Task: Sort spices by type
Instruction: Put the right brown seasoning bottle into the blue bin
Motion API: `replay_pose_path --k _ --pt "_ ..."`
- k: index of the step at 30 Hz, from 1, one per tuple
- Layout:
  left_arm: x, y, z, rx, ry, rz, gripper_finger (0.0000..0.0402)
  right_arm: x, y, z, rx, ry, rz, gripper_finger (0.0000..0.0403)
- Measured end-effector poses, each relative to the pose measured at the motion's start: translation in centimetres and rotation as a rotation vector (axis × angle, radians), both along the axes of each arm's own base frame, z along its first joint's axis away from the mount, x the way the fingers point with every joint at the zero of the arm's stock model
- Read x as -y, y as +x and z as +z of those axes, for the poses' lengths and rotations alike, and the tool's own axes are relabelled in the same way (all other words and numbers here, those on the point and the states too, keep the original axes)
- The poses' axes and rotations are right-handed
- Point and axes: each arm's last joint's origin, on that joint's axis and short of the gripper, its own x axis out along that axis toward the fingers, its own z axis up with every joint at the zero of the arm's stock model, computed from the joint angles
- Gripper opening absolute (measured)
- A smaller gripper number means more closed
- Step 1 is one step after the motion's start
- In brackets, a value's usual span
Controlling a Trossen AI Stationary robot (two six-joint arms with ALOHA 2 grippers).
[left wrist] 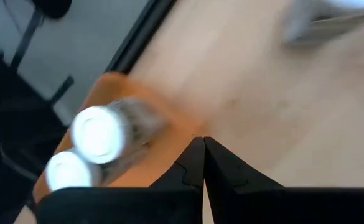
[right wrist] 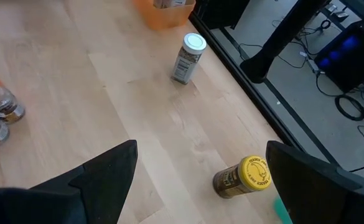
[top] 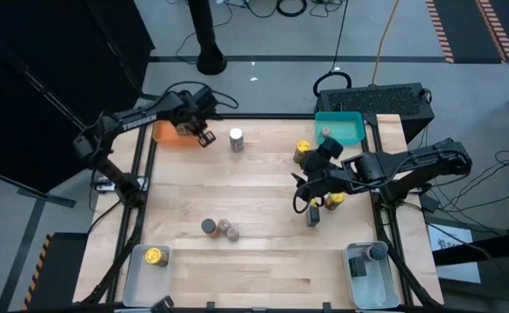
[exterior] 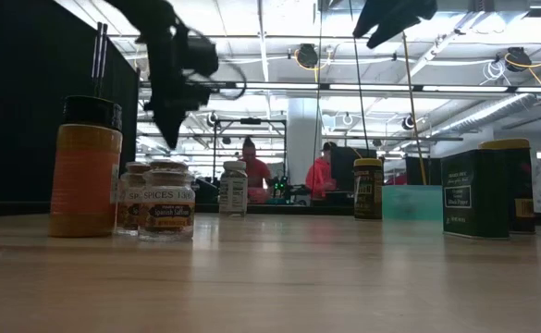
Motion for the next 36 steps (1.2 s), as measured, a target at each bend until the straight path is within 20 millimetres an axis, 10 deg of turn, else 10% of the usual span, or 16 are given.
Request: replay_pose_path --k 19,36 --pt "26.1 4.6 4.1 0.375 -0.067 -0.698 0.0012 -4.9 -1.1 -2.9 0.035 0.072 0.104 0.0338" --pt "33.7 6.1 1.7 0.479 -0.136 -0.853 0.0012 -8.1 -1.8 -2.4 0.096 0.058 0.243 0.0338"
